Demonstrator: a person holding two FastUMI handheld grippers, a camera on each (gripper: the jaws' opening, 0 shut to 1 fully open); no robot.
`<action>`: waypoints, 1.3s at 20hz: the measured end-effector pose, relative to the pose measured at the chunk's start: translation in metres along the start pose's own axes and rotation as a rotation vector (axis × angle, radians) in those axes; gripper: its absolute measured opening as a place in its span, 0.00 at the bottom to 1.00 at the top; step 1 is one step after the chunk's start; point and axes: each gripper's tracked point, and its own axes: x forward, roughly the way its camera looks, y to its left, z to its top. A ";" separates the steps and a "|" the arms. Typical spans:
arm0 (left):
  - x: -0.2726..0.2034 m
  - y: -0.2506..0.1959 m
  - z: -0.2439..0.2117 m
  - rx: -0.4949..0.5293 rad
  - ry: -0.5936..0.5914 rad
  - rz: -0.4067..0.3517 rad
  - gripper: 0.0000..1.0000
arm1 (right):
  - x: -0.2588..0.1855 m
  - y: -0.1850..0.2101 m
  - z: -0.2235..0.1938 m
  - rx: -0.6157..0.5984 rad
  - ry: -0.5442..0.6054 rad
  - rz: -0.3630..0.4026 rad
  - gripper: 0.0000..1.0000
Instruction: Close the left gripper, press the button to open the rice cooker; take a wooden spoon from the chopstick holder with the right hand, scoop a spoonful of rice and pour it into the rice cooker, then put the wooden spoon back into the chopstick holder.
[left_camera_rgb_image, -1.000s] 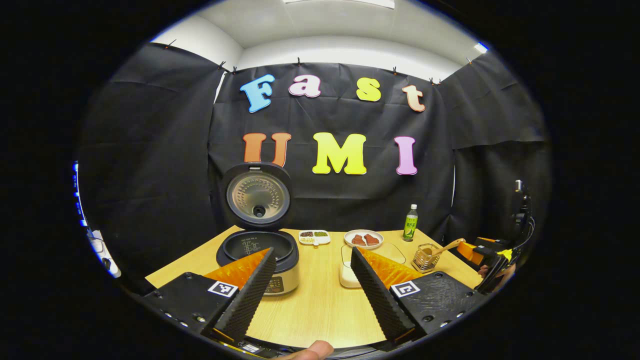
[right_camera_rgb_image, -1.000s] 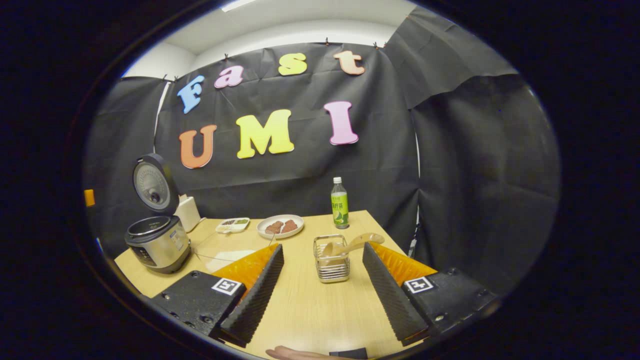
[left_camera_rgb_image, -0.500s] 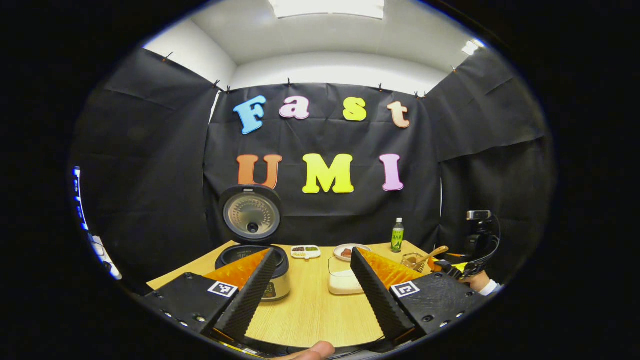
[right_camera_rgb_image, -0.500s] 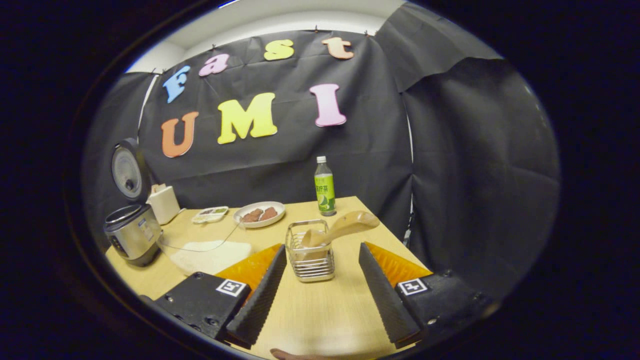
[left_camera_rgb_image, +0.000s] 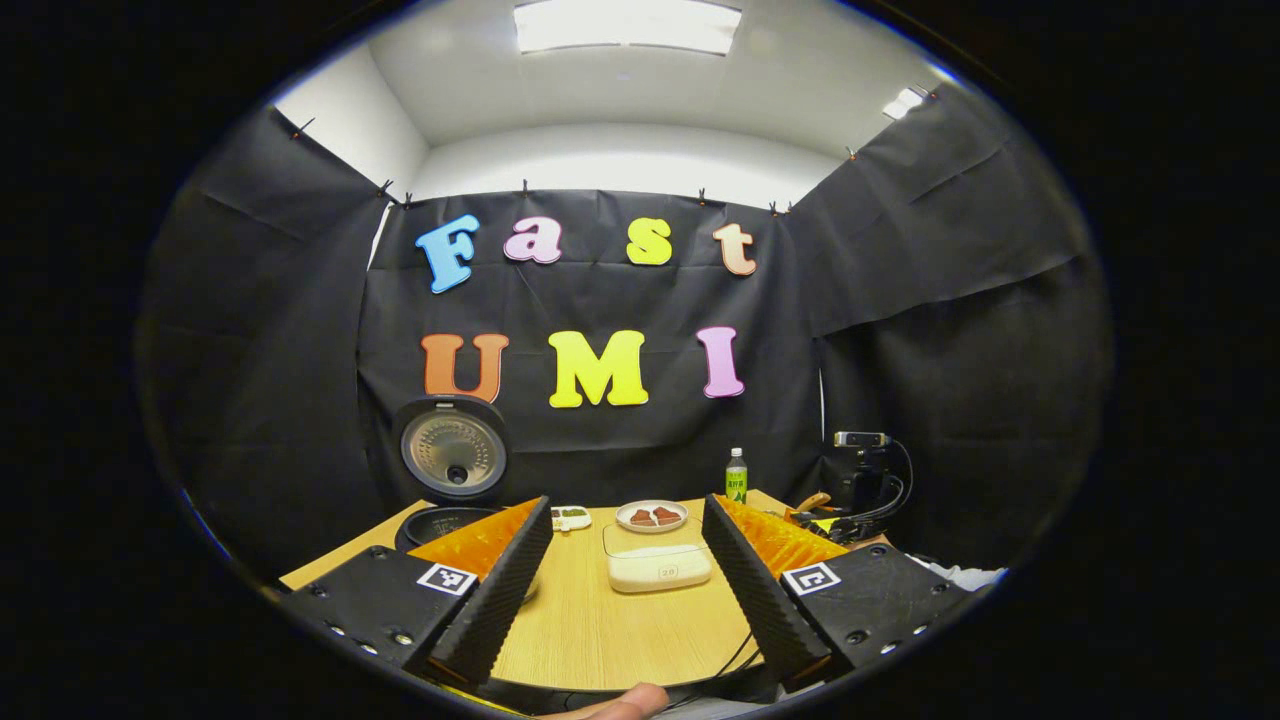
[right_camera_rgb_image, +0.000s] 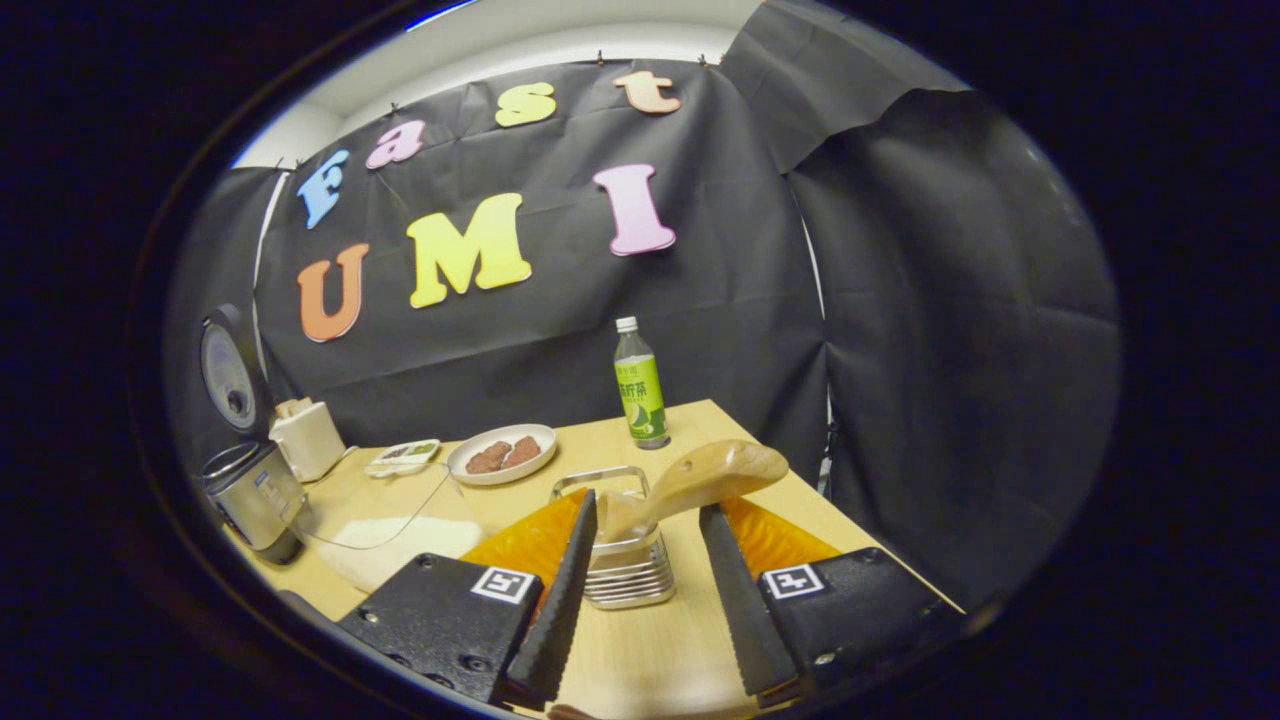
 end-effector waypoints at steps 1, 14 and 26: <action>-0.003 0.000 0.000 0.008 -0.002 0.001 0.96 | 0.004 -0.001 0.001 0.012 0.008 -0.008 0.69; -0.019 0.016 0.002 -0.022 -0.009 0.021 0.96 | 0.021 0.016 0.009 0.065 0.084 0.048 0.25; -0.023 0.063 -0.030 -0.068 0.058 0.105 0.96 | 0.000 0.064 0.078 -0.124 -0.015 0.055 0.20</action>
